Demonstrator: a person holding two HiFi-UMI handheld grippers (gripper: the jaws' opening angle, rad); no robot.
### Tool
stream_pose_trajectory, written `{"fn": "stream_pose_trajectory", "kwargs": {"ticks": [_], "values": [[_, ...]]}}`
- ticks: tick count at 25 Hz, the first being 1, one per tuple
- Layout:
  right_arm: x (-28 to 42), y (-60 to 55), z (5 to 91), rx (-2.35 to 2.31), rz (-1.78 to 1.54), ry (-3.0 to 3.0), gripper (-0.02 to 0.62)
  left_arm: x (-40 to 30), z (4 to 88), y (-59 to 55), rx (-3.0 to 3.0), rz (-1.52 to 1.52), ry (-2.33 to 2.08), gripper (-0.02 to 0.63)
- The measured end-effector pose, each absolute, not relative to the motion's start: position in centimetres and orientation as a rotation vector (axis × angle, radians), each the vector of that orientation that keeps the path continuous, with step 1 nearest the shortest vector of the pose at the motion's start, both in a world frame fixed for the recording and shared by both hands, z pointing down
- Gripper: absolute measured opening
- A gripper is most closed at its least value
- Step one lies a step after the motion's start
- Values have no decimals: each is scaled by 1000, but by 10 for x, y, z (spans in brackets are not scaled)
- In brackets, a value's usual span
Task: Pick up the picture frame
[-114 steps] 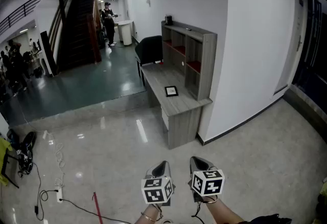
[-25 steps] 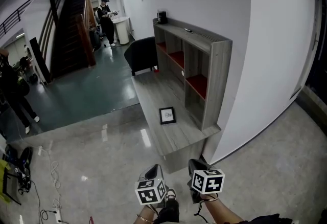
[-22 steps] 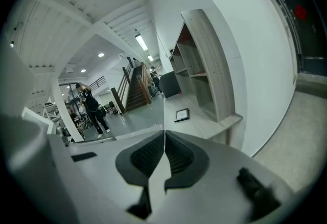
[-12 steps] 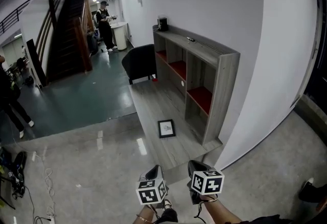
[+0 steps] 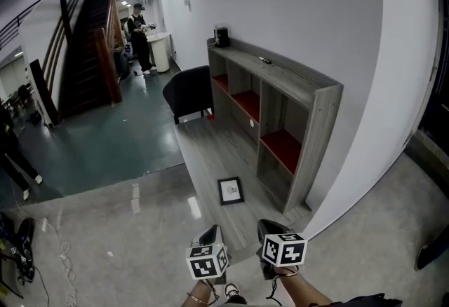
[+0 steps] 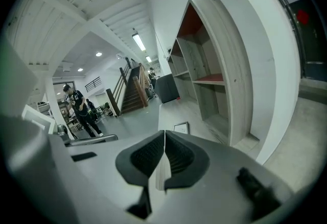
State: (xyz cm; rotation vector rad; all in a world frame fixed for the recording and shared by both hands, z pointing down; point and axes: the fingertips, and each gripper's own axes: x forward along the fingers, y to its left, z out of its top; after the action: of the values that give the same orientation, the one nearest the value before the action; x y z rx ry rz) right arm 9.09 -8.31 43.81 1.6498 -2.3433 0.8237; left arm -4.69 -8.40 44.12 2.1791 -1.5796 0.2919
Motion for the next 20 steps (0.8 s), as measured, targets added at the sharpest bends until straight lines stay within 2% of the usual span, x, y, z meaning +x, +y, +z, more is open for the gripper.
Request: {"fn": "stream_pose_trajectory", "kwargs": {"ticks": [20], "values": [[81, -205, 436, 1710, 815, -2299, 32, -55, 443, -214, 2213, 271, -1520, 14]]}}
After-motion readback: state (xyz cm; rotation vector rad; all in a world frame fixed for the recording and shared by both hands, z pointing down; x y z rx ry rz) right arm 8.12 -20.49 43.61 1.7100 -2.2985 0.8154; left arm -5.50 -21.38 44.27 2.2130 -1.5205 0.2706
